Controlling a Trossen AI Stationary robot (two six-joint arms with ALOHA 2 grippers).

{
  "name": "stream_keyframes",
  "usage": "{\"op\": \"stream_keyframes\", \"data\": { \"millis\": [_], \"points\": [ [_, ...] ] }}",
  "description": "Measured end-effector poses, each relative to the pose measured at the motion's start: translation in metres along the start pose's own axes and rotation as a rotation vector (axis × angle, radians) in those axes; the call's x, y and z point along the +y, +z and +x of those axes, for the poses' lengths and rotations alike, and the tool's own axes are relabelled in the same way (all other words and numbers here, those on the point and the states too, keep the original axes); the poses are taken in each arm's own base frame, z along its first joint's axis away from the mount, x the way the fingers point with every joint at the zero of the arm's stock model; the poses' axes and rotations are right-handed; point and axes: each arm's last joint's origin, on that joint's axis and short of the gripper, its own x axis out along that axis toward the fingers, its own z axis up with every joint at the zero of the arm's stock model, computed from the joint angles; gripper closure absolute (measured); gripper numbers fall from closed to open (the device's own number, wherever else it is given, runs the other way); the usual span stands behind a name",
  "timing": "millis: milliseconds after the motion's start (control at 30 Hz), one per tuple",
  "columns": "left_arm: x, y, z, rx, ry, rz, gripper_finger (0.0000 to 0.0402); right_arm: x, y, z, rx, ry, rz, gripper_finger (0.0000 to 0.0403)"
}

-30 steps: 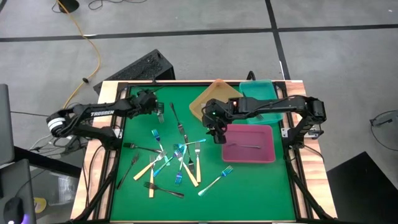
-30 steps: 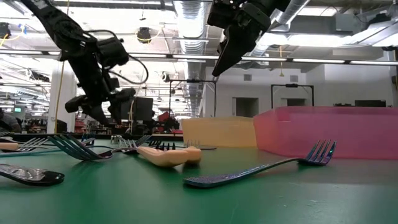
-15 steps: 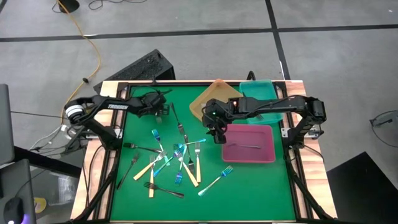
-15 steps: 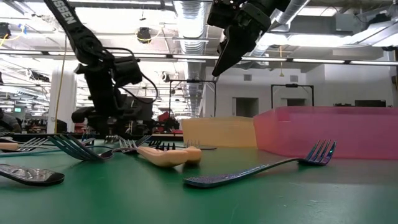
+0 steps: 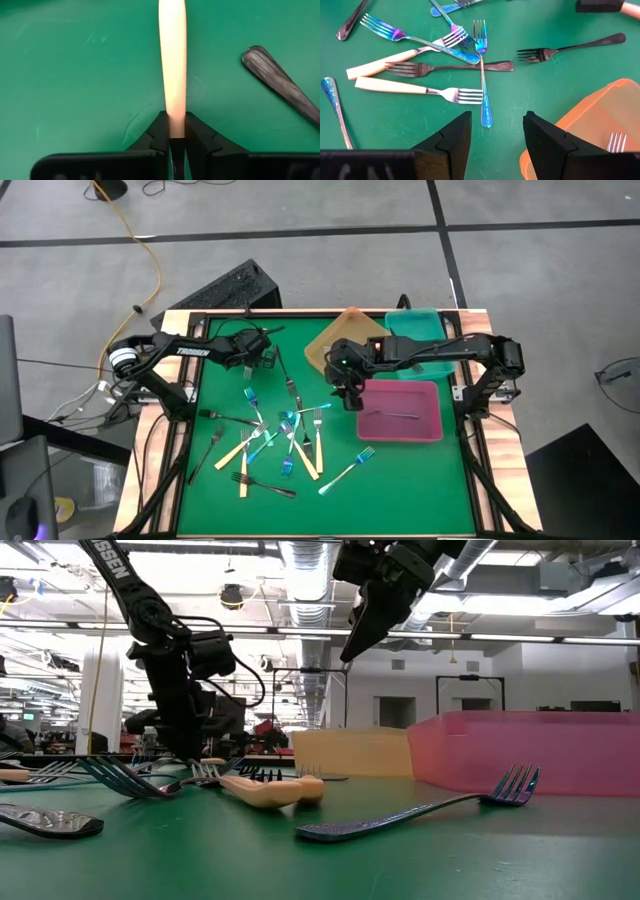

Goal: Sort silverware by color (type)
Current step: Put the orange fork into the orange bin

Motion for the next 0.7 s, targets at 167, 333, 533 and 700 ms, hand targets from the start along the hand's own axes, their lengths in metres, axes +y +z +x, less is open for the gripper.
{"op": "stream_keyframes", "data": {
  "millis": [167, 333, 533, 700],
  "points": [
    [-0.004, 0.001, -0.011, -0.028, -0.071, 0.05, 0.0385, -0.001, 0.003, 0.0, -0.036, -0.008, -0.025, 0.0204],
    [-0.012, 0.015, -0.048, -0.206, -0.315, 0.055, 0.0385, -0.004, 0.01, -0.001, -0.105, -0.028, -0.067, 0.0204],
    [-0.001, 0.016, -0.093, -0.465, -0.51, 0.057, 0.0385, -0.011, 0.019, -0.003, -0.204, -0.064, -0.096, 0.0204],
    [0.012, 0.002, -0.111, -0.708, -0.791, 0.049, 0.0385, -0.018, 0.032, -0.009, -0.374, -0.063, -0.139, 0.0204]
  ]
}}
